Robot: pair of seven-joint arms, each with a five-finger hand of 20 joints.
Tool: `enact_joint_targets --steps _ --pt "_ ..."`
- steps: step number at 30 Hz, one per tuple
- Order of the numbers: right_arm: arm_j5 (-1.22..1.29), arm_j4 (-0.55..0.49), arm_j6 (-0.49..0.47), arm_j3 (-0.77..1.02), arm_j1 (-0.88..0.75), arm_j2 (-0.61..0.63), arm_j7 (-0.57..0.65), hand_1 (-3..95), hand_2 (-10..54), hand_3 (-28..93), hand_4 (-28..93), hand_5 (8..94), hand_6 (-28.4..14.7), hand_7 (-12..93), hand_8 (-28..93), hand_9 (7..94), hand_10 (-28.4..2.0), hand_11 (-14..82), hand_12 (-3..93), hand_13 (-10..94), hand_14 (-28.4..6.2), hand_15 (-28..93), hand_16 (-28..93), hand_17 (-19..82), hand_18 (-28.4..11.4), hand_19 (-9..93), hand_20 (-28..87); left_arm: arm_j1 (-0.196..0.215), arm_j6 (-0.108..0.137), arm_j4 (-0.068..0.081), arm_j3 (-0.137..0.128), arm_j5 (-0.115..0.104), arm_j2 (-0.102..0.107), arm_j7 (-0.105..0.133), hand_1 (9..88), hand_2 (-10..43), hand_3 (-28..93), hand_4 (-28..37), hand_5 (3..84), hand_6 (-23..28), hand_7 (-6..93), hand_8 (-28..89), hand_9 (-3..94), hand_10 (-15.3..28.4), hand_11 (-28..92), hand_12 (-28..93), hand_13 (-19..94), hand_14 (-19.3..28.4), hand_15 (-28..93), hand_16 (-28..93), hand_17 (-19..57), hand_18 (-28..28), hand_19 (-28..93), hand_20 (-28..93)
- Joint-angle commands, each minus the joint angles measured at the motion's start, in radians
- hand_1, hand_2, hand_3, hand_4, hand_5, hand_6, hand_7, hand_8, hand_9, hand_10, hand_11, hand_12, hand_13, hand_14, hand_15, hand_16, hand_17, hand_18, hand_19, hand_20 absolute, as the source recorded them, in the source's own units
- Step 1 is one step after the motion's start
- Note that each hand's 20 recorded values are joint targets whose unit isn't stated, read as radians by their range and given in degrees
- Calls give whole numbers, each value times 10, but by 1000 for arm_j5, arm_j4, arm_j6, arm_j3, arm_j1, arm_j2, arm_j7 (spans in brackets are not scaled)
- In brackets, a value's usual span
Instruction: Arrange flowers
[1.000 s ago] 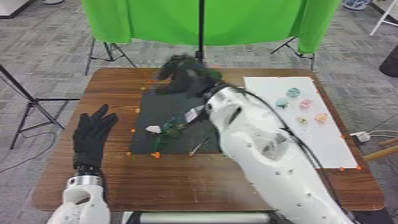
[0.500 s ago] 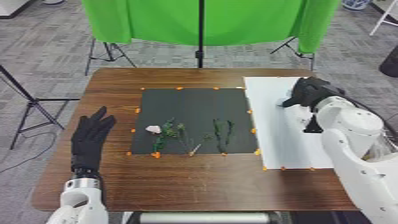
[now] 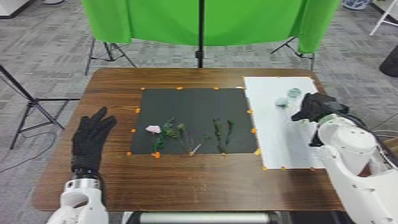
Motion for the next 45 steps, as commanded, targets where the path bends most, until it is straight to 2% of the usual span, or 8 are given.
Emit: enact_joint_targets --steps 1,10,14,26,30,35,40,45 --pt "-10 41 77 27 -52 -20 7 344 -95 583 -116 628 16 132 -78 787 -146 225 245 875 -38 587 338 611 -125 932 568 24 -6 3 5 4 -16 -12 150 70 647 -283 465 33 97 -57 449 138 172 146 359 151 103 20 76 102 32 195" --pt "-6 102 240 13 -91 -49 -66 442 -95 596 -151 670 25 162 -83 845 -108 233 230 915 -17 574 337 639 -111 932 568 25 -6 4 6 3 -19 -11 154 65 651 -283 465 33 95 -58 448 137 172 146 359 150 103 20 75 102 32 195" --pt "-2 120 330 -1 -89 -42 -77 590 -95 500 -139 781 13 176 83 911 -89 177 318 936 -9 577 334 663 -105 932 569 22 -5 4 6 4 -20 -11 159 63 648 -283 465 33 94 -57 448 137 171 146 360 150 104 20 75 102 33 195" --pt "116 -53 472 -121 154 40 -93 646 -95 488 -137 824 -3 182 103 934 -88 203 313 937 -2 597 314 681 -99 932 576 23 -1 4 4 5 -13 -12 159 58 651 -283 465 33 95 -57 449 138 172 146 359 151 103 20 75 102 32 195" --pt "169 -43 442 -296 315 -14 -144 645 -95 489 -136 825 -3 183 105 933 -87 203 315 937 -1 599 313 681 -98 932 577 27 2 2 4 6 -13 -12 160 58 649 -283 465 33 96 -57 448 137 173 146 360 151 104 20 75 102 33 195" --pt "134 66 360 -518 461 -190 -257 644 -95 489 -136 825 -2 183 105 932 -88 208 318 937 -1 599 313 678 -97 932 580 20 5 5 9 6 -13 -13 161 57 649 -283 466 33 96 -57 449 137 173 146 360 151 104 20 75 102 32 194" --pt "47 164 233 -562 450 -379 -298 637 -95 496 -136 822 1 185 104 930 -87 212 318 937 -2 597 316 676 -100 932 584 -7 -7 16 25 20 -12 -18 162 56 647 -283 467 35 95 -57 448 137 173 145 360 151 103 20 76 102 32 195" --pt "-117 289 165 -546 435 -505 -361 633 -95 500 -139 820 2 188 102 928 -86 214 316 937 -3 595 320 673 -100 932 585 -23 -7 25 30 14 -1 -21 162 56 647 -283 466 35 95 -57 447 137 172 145 359 150 104 21 75 103 34 195"
